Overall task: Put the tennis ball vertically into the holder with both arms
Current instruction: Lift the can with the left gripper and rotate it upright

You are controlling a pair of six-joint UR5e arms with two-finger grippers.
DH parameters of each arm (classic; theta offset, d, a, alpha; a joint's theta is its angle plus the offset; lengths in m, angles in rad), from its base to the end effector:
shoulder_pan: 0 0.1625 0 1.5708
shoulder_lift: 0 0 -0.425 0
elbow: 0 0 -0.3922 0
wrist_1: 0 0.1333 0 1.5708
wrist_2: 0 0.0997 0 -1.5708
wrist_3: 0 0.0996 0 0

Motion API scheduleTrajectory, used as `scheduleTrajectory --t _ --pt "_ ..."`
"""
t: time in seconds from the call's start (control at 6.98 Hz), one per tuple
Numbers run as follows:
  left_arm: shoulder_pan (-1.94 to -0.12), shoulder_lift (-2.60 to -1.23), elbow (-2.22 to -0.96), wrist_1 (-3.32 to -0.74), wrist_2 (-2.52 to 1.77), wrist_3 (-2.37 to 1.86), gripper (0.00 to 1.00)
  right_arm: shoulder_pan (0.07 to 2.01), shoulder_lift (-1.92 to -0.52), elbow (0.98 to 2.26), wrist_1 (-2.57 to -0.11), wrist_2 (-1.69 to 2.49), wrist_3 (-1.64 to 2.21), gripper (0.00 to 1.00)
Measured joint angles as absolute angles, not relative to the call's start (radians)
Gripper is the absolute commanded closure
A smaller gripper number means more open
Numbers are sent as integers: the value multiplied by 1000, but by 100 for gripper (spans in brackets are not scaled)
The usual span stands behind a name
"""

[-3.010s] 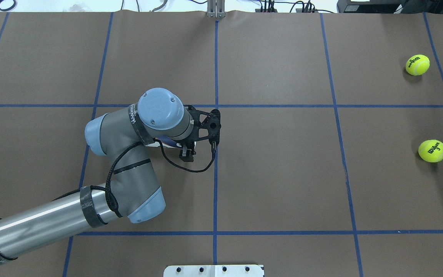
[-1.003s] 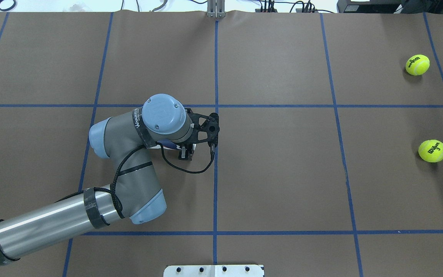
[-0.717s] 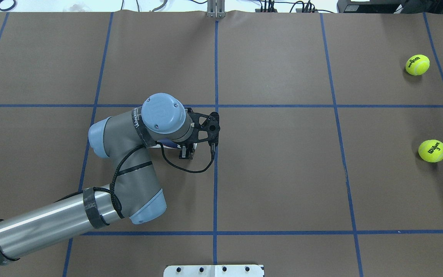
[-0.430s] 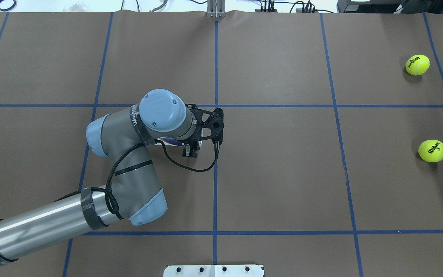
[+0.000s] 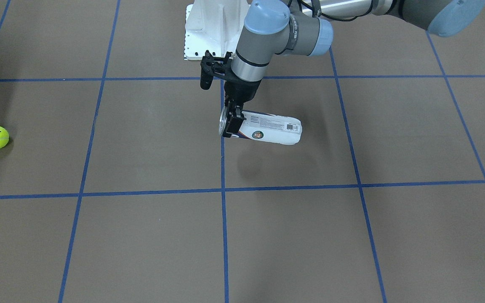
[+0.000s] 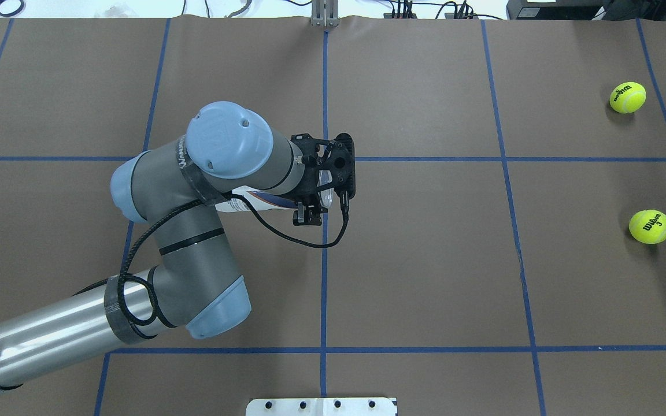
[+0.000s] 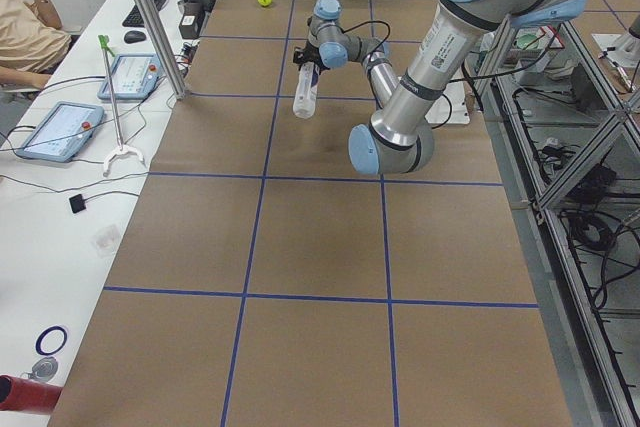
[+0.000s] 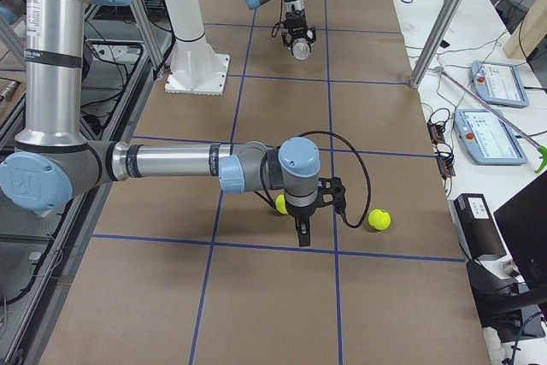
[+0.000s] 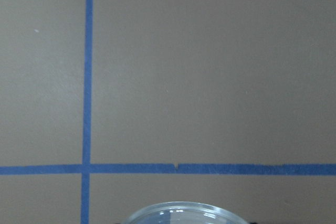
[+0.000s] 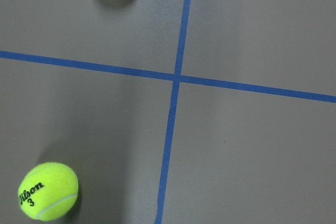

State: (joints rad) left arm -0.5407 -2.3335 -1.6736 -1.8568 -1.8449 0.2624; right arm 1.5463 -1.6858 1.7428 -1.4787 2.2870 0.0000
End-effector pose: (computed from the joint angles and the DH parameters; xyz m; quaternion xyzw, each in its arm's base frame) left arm 0.5249 -0.4391 0.1191 0.4572 0.3082 0.5598 0.6186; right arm 0.0568 -0.4541 0.6218 0.0655 -0.3503 -0.0375 0.9336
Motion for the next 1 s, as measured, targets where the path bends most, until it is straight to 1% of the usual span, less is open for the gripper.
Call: scheduleTrajectory --t 0.14,0.57,0.72,1.0 --pt "-561 -2344 -1691 -1920 -1907 204 29 1546 -1686 1743 -1479 2287 0 0" --pt "-576 -2352 -1692 -2257 -1960 -32 29 1546 -1686 1742 -1480 2288 0 0" --pt "-575 -2352 -1682 -2385 -1960 -118 29 1546 -1686 1742 -1480 2288 0 0" --pt "-573 -2354 -1614 -2670 -1933 -256 29 1546 -1686 1742 -1480 2289 0 0"
